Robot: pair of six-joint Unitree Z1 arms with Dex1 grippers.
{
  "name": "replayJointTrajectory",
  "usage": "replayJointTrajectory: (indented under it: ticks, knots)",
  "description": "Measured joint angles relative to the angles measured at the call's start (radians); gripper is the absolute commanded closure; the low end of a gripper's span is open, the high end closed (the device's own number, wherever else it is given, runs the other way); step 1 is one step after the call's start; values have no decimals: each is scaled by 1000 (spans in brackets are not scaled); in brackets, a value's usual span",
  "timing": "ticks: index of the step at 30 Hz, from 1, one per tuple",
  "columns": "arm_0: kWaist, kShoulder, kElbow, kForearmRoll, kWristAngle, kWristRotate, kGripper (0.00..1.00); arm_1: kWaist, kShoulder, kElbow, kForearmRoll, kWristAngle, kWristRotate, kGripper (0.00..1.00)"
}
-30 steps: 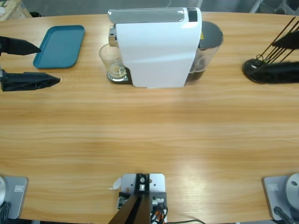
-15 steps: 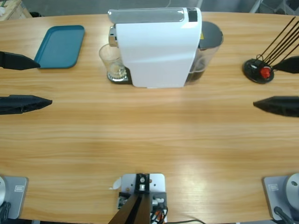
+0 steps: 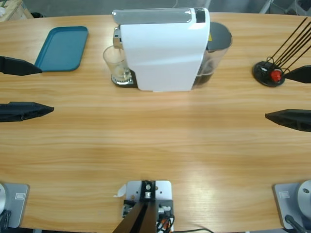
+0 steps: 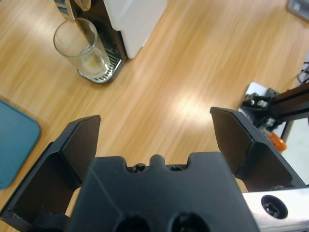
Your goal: Pour coffee
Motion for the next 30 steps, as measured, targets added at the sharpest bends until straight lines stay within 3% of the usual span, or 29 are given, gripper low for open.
replayJointTrajectory:
  ticks: [30]
  knots:
    - [0, 0, -3, 42, -2, 3, 0, 0, 14, 2, -39, 0, 0, 0]
